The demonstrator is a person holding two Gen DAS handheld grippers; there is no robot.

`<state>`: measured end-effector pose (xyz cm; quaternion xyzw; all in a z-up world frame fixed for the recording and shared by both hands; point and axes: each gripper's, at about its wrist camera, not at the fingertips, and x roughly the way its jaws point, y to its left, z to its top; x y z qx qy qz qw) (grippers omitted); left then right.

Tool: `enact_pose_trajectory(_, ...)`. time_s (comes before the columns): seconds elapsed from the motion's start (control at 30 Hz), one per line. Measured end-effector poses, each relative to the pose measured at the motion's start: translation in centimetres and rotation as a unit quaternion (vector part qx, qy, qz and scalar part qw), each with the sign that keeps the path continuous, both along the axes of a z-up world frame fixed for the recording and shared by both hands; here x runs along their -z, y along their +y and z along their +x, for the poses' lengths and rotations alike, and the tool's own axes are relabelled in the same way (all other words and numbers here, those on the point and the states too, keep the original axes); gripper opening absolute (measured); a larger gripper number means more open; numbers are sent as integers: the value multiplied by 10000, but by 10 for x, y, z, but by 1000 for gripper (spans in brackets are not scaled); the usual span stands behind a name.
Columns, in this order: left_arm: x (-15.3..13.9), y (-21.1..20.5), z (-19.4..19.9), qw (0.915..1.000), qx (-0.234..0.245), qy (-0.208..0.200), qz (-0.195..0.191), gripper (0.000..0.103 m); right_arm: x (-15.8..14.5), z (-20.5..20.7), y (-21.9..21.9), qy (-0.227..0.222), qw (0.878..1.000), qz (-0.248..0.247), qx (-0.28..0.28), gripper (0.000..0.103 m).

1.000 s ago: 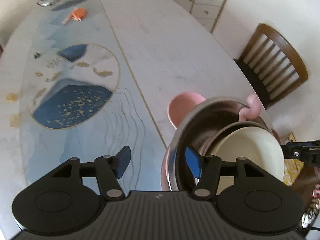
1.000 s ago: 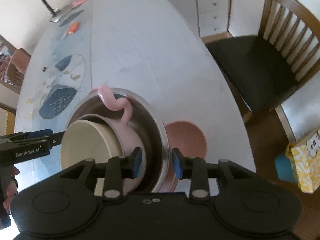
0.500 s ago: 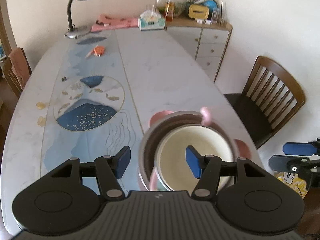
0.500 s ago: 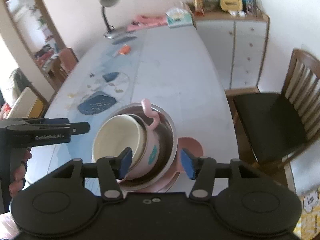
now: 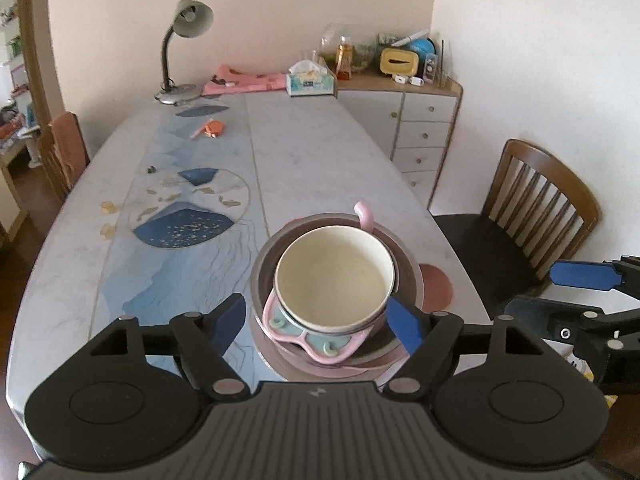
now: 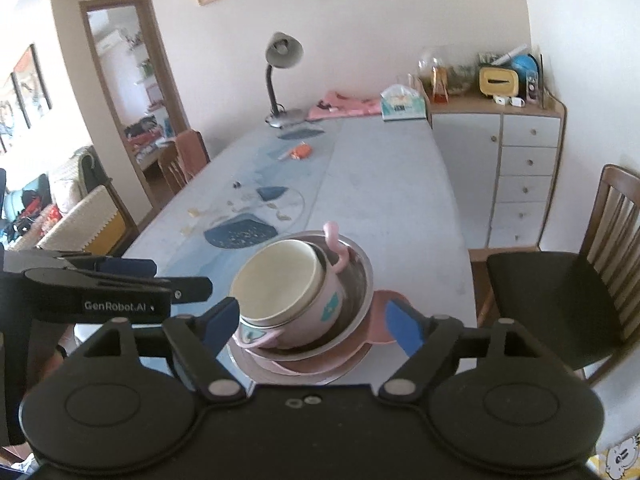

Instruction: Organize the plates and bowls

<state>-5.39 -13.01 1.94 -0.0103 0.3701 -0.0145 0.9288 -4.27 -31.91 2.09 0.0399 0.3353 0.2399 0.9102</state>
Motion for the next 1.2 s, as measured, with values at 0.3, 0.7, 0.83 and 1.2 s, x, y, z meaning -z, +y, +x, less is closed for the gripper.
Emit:
enact_pose_trajectory(0.3,-6,8,-31,9995,-176,-218,-126,101,-7,-22,-3,-303,9995,107,-13,99)
enact_pose_trajectory(0.7,-15,16,-39,9991,-163,-346,-196,102,-18,-29,4,-414,9990,154,108,103)
enact_pose_trajectory(0.83,-16,14,-41,9989,-131,-401,-191,102,-19,-30,5,-452,9987,175,144,103)
enact_pose_trajectory(1.2,-21,12,-45,9985,-146,-478,-219,102,-21,-33,4,-570,9979,150,267,103)
